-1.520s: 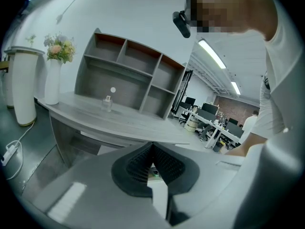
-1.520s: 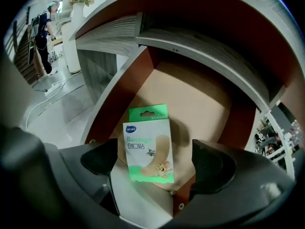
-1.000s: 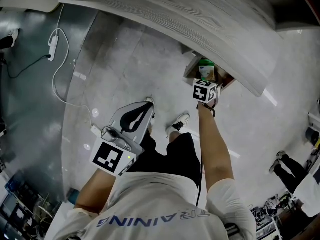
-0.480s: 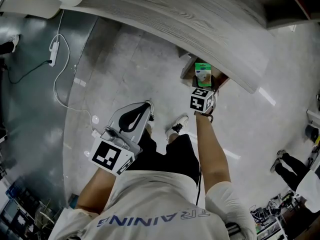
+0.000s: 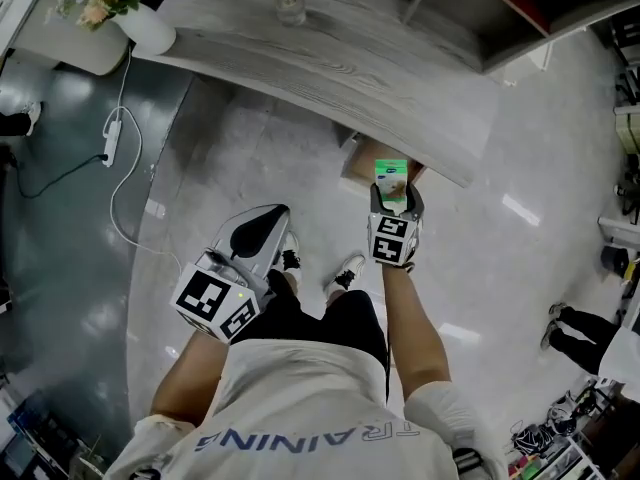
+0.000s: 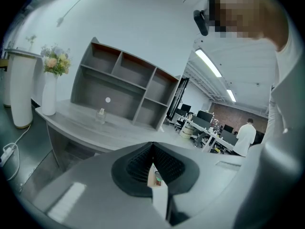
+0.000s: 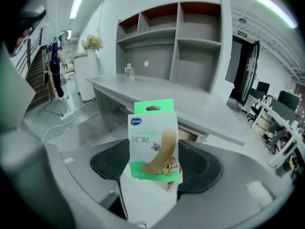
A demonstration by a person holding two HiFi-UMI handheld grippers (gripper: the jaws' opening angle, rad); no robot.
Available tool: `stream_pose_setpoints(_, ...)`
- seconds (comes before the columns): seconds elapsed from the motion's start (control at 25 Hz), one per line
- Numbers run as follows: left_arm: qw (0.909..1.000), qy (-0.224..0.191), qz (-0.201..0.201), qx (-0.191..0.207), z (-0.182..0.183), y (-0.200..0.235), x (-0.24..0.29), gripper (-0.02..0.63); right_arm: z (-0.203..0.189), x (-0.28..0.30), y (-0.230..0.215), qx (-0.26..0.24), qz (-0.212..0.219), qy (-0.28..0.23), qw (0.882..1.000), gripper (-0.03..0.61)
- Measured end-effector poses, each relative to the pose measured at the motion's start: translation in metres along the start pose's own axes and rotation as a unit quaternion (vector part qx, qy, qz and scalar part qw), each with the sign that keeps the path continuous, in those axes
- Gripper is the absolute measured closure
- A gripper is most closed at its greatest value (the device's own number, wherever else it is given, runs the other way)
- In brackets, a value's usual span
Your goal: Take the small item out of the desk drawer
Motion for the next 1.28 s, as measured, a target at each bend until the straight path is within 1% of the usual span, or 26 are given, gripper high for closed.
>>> stream_pose_setpoints(0.2,0.9993,-0.023,-0.02,0.021,0.026,-0.029,-0.003,0.615,0.046,-0.069,-0.019,0.031,0.003,-0.059,0.998,0.247)
stream_pose_setpoints(0.4,0.9969,-0.047,-0.048,0.041,0.046,-0.061,-0.007,0.615,0.089,-0.137,-0.038,0.051,0.015,-0.129,0.99,0.247)
stream_pose_setpoints(0.6,0.9927,-0.074,-0.072,0.062,0.06,-0.095,-0.012,0.615,0.122,-0.209,-0.054,0.063,0.032,-0.194,0.978,0.247)
stream_pose_setpoints(0.76,0.9859,-0.103,-0.097,0.089,0.077,-0.124,-0.013,0.615,0.144,-0.265,-0.066,0.058,0.042,-0.242,0.968,0.247)
stream_pose_setpoints(0.88,0.9805,-0.124,-0.109,0.108,0.089,-0.142,-0.012,0.615,0.157,-0.302,-0.075,0.058,0.049,-0.277,0.958,0.247)
stream_pose_setpoints(1.12,0.9732,-0.138,-0.126,0.134,0.105,-0.174,-0.016,0.615,0.182,-0.366,-0.095,0.055,0.036,-0.338,0.939,0.245)
stream_pose_setpoints(1.28,0.9673,-0.155,-0.133,0.15,0.112,-0.189,-0.018,0.615,0.192,-0.394,-0.11,0.064,0.027,-0.371,0.926,0.245)
Point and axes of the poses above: the fingertips, and each gripper's own axes: x forward along the fingers, y to its left, z out of its top, the point moved 9 cm from there along -x, backward along the fingers, and after that the axes turned 4 degrees about -y, right-handed, at the moved point
